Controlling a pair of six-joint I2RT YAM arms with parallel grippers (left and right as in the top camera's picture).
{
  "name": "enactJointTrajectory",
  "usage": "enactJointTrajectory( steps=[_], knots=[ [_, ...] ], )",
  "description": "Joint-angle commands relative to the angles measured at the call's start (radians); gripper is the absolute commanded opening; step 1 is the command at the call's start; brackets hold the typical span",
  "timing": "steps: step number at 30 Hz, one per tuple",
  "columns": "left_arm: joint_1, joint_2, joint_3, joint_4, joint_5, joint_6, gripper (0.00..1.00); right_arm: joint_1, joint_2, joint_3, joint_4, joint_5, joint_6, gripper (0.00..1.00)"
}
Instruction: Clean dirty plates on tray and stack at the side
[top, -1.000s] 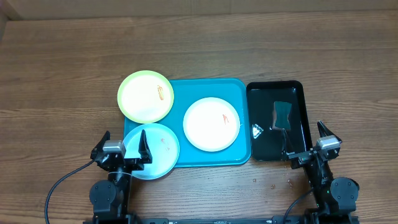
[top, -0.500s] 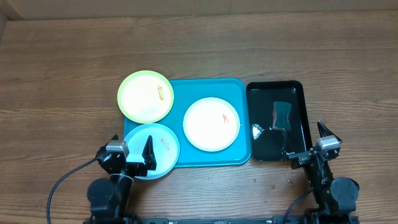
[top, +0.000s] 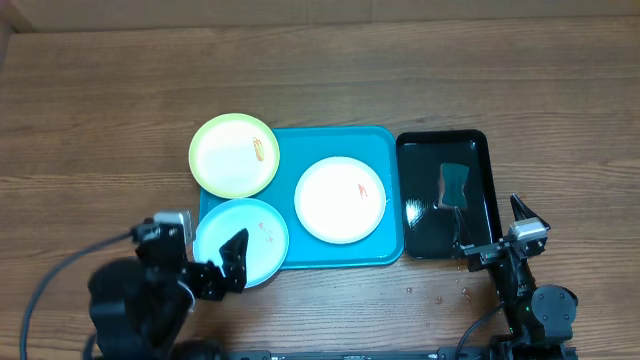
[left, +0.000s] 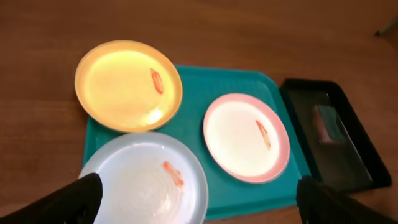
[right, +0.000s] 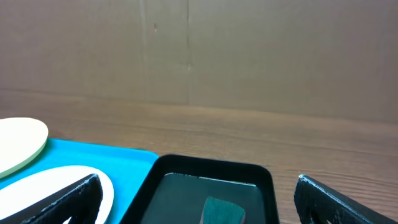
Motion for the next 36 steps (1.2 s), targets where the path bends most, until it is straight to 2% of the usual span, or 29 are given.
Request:
enactJointTrajectory(
  steps=[1, 6, 9, 10, 11, 13, 15, 17, 18, 23, 28, 31, 36],
  knots=[
    [-0.003, 0.157, 0.13, -0.079, 0.059, 0.018, 1.0, 0.005, -0.01, -0.011, 0.005, -0.029, -0.002, 1.0],
    [-0.003, 0.282, 0.151, -0.098, 0.15, 0.008, 1.0, 0.005, -0.01, 0.026, -0.029, -0.097, 0.214, 1.0],
    [-0.003, 0.338, 0.151, -0.113, 0.196, 0.008, 0.98, 0.005, -0.007, 0.108, -0.094, -0.125, 0.274, 1.0],
    [-0.003, 0.35, 0.151, -0.113, 0.218, 0.008, 0.9, 0.005, -0.002, 0.148, -0.117, -0.125, 0.282, 1.0],
    [-0.003, 0.363, 0.151, -0.111, 0.241, 0.008, 0.78, 0.005, 0.008, 0.188, -0.143, -0.125, 0.282, 1.0],
    [-0.003, 0.386, 0.151, -0.097, 0.267, 0.006, 0.47, 0.004, 0.049, 0.301, -0.222, -0.125, 0.282, 1.0],
    [-0.003, 0.404, 0.151, -0.086, 0.259, -0.029, 0.25, 0.005, 0.116, 0.414, -0.306, -0.127, 0.282, 1.0],
    [-0.003, 0.422, 0.151, -0.082, 0.23, -0.072, 0.09, 0.005, 0.222, 0.546, -0.411, -0.142, 0.278, 1.0],
    [-0.004, 0.431, 0.151, -0.081, 0.217, -0.083, 0.07, 0.005, 0.277, 0.607, -0.462, -0.143, 0.278, 1.0],
    [-0.004, 0.463, 0.152, -0.079, 0.199, -0.084, 0.04, 0.005, 0.626, 0.985, -0.79, -0.139, 0.181, 1.0],
    [-0.039, 0.496, 0.154, -0.079, 0.119, -0.087, 0.04, 0.005, 0.912, 1.328, -1.047, -0.203, 0.18, 1.0],
    [-0.08, 0.541, 0.184, -0.09, 0.08, -0.092, 0.09, 0.005, 1.027, 1.457, -1.142, -0.222, 0.179, 1.0],
    [-0.167, 0.704, 0.353, -0.219, -0.009, -0.089, 0.22, 0.004, 1.133, 1.508, -1.21, -0.215, 0.177, 1.0]
  ],
)
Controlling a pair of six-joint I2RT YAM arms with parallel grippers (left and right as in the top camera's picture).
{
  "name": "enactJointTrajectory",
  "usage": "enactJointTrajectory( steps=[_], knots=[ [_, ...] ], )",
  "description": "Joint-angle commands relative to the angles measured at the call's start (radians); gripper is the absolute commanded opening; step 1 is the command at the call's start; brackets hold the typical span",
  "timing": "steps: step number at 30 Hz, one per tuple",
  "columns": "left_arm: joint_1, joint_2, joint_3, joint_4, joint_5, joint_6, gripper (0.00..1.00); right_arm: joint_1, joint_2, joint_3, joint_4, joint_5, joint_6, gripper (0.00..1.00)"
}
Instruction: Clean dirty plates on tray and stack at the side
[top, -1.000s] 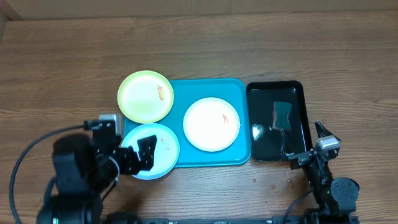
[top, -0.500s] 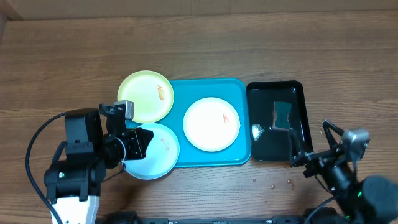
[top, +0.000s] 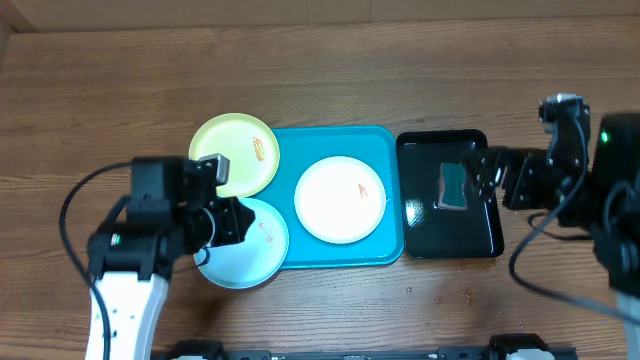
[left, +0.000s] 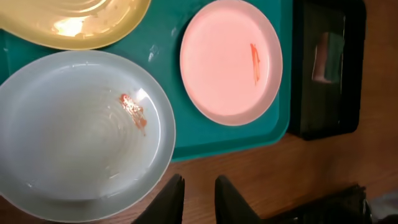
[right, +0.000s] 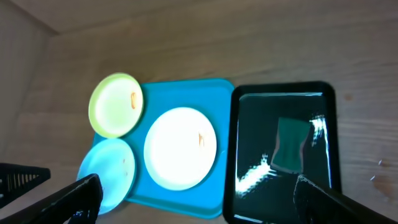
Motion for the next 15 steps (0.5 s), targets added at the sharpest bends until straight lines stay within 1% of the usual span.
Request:
enactJointTrajectory(
  steps=[1, 2, 4, 5, 8, 9, 10, 15],
  knots=[
    [-0.076, 0.14, 0.174, -0.075, -0.114, 0.002, 0.25, 0.005, 0.058, 0.029, -0.035, 0.003, -0.007, 1.0],
    [-0.097, 0.176, 0.208, -0.09, -0.13, 0.006, 0.31, 0.005, 0.081, 0.029, -0.061, 0.025, 0.01, 1.0],
    [-0.137, 0.237, 0.252, -0.086, -0.13, 0.021, 0.38, 0.005, 0.132, 0.029, -0.127, 0.092, 0.043, 1.0],
    [-0.153, 0.26, 0.259, -0.073, -0.13, 0.021, 0.42, 0.005, 0.153, 0.028, -0.152, 0.116, 0.045, 0.97],
    [-0.194, 0.314, 0.259, -0.029, -0.13, 0.031, 0.66, 0.005, 0.224, 0.018, -0.212, 0.151, 0.045, 0.95],
    [-0.206, 0.332, 0.259, -0.009, -0.13, 0.039, 0.72, 0.005, 0.245, 0.01, -0.22, 0.146, 0.045, 0.96],
    [-0.214, 0.348, 0.259, 0.009, -0.13, 0.047, 0.78, 0.005, 0.263, 0.002, -0.225, 0.139, 0.045, 1.0],
    [-0.243, 0.428, 0.259, 0.03, -0.124, 0.043, 0.83, 0.005, 0.356, -0.008, -0.216, 0.129, 0.045, 1.0]
  ],
)
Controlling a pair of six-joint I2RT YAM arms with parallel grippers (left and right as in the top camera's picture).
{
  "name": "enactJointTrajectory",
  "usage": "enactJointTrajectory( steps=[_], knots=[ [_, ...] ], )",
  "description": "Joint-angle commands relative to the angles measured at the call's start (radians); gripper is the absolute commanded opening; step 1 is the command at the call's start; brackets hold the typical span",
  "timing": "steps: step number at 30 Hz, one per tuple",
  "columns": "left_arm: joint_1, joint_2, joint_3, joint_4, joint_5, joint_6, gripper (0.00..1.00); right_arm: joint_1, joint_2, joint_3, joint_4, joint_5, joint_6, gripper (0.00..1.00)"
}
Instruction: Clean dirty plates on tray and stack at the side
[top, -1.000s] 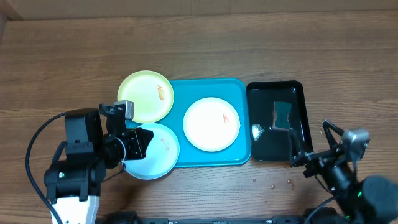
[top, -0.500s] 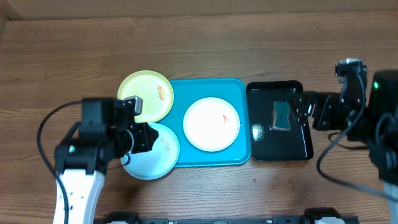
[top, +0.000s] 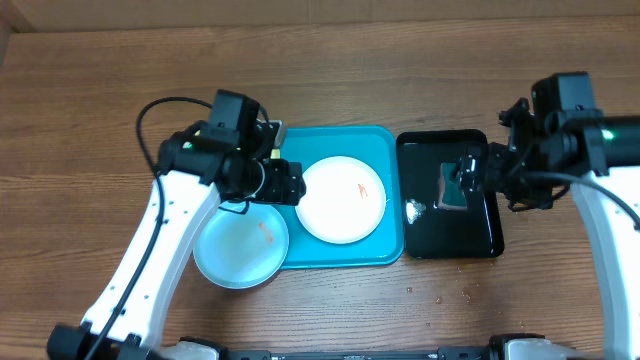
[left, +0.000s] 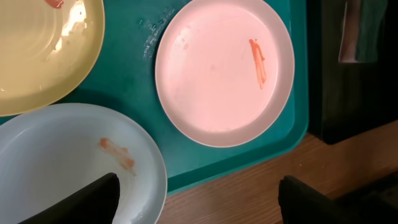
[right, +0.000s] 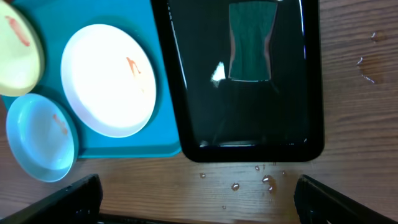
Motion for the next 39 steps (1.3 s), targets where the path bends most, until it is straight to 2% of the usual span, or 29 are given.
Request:
enactJointTrajectory(
  steps=[1, 3, 6, 12, 16, 24, 39],
  knots=[
    [-0.03, 0.056, 0.019, 0.017, -0.028, 0.016, 0.81, 0.005, 0.058, -0.003, 0.025, 0.019, 0.005, 0.91],
    [-0.039, 0.08, 0.019, 0.021, -0.053, 0.015, 0.75, 0.005, 0.085, -0.005, 0.035, 0.042, 0.019, 0.76],
    [-0.049, 0.111, 0.019, 0.026, -0.066, 0.015, 0.74, 0.005, 0.114, -0.027, 0.065, 0.121, 0.077, 0.62],
    [-0.049, 0.153, 0.019, 0.054, -0.066, -0.012, 0.71, 0.005, 0.122, -0.175, 0.226, 0.138, 0.084, 0.68],
    [-0.049, 0.179, 0.019, 0.08, -0.065, -0.012, 0.64, 0.005, 0.123, -0.302, 0.422, 0.138, 0.084, 0.67],
    [-0.05, 0.208, 0.019, 0.085, -0.065, -0.045, 0.64, 0.005, 0.129, -0.495, 0.752, 0.138, 0.082, 0.6],
    [-0.079, 0.211, 0.019, 0.122, -0.148, -0.113, 0.62, 0.033, 0.275, -0.505, 0.814, 0.174, 0.072, 0.6]
  ],
)
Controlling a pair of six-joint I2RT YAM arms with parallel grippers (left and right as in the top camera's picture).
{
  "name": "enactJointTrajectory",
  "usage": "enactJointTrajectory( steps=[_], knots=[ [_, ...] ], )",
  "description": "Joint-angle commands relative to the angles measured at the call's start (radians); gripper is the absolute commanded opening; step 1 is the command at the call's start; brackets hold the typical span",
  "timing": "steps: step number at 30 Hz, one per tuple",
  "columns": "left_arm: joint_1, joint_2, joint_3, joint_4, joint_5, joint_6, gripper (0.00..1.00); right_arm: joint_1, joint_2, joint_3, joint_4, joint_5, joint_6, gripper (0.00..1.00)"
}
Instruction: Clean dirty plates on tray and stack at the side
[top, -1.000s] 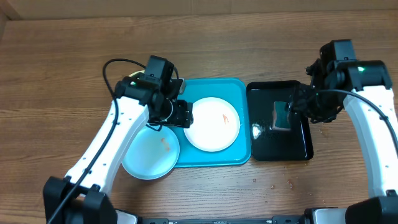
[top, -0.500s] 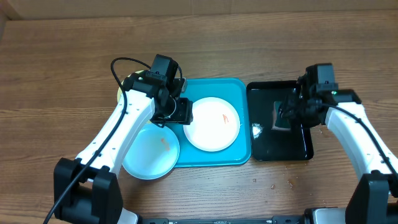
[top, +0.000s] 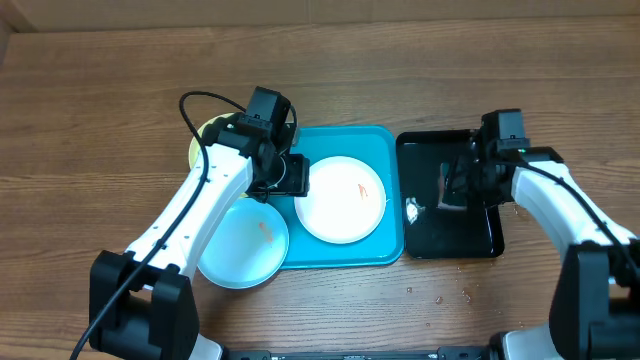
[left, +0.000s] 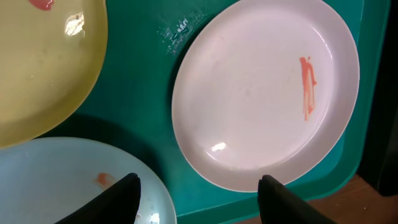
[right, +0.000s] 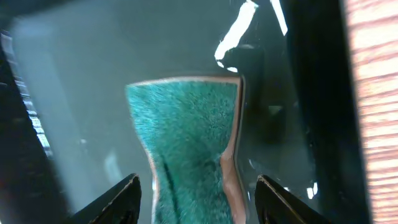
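Three smeared plates are in view: a white-pink plate (top: 340, 198) (left: 267, 93) on the teal tray (top: 340, 250), a light blue plate (top: 243, 243) (left: 62, 180) over the tray's near-left corner, and a yellow-green plate (top: 205, 135) (left: 43, 68) at its far-left corner, partly hidden by my left arm. My left gripper (top: 290, 178) (left: 199, 186) hangs open just left of the white-pink plate, holding nothing. A green sponge (top: 452, 185) (right: 186, 143) lies in the black tray (top: 445, 245). My right gripper (top: 462, 185) (right: 196, 186) is open low over the sponge, one finger on each side.
A white speck (top: 412, 210) sits at the black tray's left side. Water drops (top: 440, 295) dot the wooden table in front of that tray. The left arm's cable (top: 200, 100) loops over the table behind the yellow-green plate.
My right gripper was high above the black tray and is now close down over the sponge, fingers astride it. The left gripper sits lower and nearer the white-pink plate's left edge. No plate has moved.
Both arms first rested at the table's near edge, grippers open. Then the left hung over the blue plate with fingers nearly together and the right stood high at the right. Then the left was open between the plates, the right above the black tray; now both are lower.
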Motion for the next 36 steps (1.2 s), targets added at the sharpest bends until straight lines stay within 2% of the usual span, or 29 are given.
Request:
enactJointTrajectory(
  steps=[1, 6, 9, 19, 20, 22, 23, 25, 28, 36],
  knots=[
    [-0.019, 0.008, 0.017, 0.003, -0.037, -0.026, 0.62, 0.031, 0.039, -0.006, 0.016, 0.013, -0.006, 0.6],
    [-0.025, 0.014, 0.017, 0.012, -0.038, -0.029, 0.62, 0.063, 0.052, -0.006, 0.035, 0.048, -0.006, 0.54],
    [-0.026, 0.022, 0.015, 0.011, -0.061, -0.029, 0.62, 0.077, 0.052, -0.006, 0.037, 0.084, -0.006, 0.45],
    [-0.025, 0.04, -0.003, 0.022, -0.063, -0.029, 0.62, 0.079, 0.052, 0.003, 0.03, 0.116, -0.005, 0.45],
    [-0.025, 0.04, -0.003, 0.022, -0.063, -0.029, 0.61, 0.079, 0.052, 0.011, 0.025, 0.116, -0.006, 0.43],
    [-0.025, 0.041, -0.003, 0.024, -0.063, -0.029, 0.58, 0.079, 0.052, 0.021, 0.013, 0.116, -0.006, 0.24],
    [-0.025, 0.041, -0.004, 0.026, -0.064, -0.029, 0.57, 0.079, 0.052, 0.023, 0.008, 0.116, -0.006, 0.18],
    [-0.025, 0.041, -0.004, 0.031, -0.064, -0.029, 0.58, 0.079, 0.052, 0.023, 0.003, 0.115, -0.006, 0.17],
    [-0.025, 0.041, -0.015, 0.041, -0.063, -0.029, 0.57, 0.079, 0.052, 0.023, 0.001, 0.113, -0.006, 0.04],
    [-0.025, 0.042, -0.111, 0.113, -0.082, -0.072, 0.54, 0.079, 0.052, 0.023, 0.0, 0.113, -0.006, 0.04]
  ],
)
